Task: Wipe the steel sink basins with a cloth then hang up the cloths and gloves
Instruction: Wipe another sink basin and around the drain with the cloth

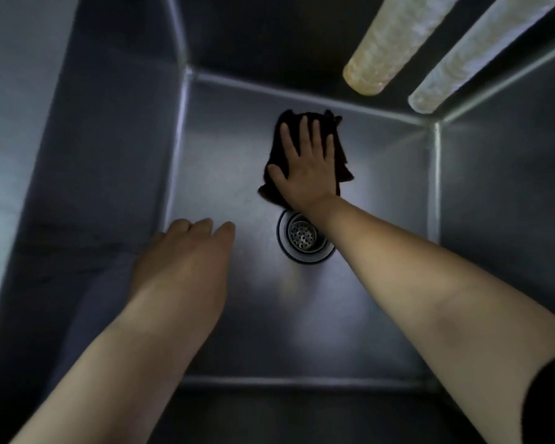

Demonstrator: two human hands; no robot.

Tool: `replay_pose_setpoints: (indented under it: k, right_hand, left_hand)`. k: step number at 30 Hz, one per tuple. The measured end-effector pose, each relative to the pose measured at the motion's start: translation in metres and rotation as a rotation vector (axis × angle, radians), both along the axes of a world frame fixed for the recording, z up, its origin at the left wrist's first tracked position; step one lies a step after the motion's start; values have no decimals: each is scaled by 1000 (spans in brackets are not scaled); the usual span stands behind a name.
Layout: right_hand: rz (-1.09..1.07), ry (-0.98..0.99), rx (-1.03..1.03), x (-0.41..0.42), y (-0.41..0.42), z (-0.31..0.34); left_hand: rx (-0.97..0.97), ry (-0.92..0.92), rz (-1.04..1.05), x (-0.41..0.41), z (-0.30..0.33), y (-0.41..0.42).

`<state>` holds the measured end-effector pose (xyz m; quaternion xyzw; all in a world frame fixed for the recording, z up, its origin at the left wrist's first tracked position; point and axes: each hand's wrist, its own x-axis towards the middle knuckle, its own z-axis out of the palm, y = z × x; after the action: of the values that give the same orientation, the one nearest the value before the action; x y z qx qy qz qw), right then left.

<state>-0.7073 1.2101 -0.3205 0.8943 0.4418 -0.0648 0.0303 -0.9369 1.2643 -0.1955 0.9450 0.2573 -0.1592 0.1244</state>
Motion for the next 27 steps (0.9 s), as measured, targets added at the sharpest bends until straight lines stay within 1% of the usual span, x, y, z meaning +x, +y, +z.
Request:
replay_pose_setpoints:
  k: [4, 7, 9, 11, 15, 17, 21, 24, 27]
  right_hand:
    - [290, 85, -2, -46, -7, 4]
    - [469, 142, 53, -92, -31, 2]
    - [536, 162, 88, -114, -57, -2]
    - [595, 174, 63, -121, -90, -4]
    - [690, 159, -23, -102, -158, -1]
    - [669, 147, -52, -83, -185, 2]
    - [477, 88, -71, -40, -203, 8]
    - [304, 67, -93, -14, -183, 10]
    - [59, 51, -92, 8, -144, 11]
  left_hand:
    - [19, 47, 49, 3, 1, 4]
    - [23, 82, 69, 4, 1, 7]
    - [9, 97, 83, 4, 2, 8]
    - [-4, 103, 91, 4, 4, 7]
    - [-25, 145, 69, 3, 5, 7]
    - [-36, 138, 70, 3, 5, 8]
    - [-34, 142, 74, 3, 7, 6]
    - [-45, 155, 80, 4, 6, 6]
    - [-42, 117, 103, 4, 6, 6]
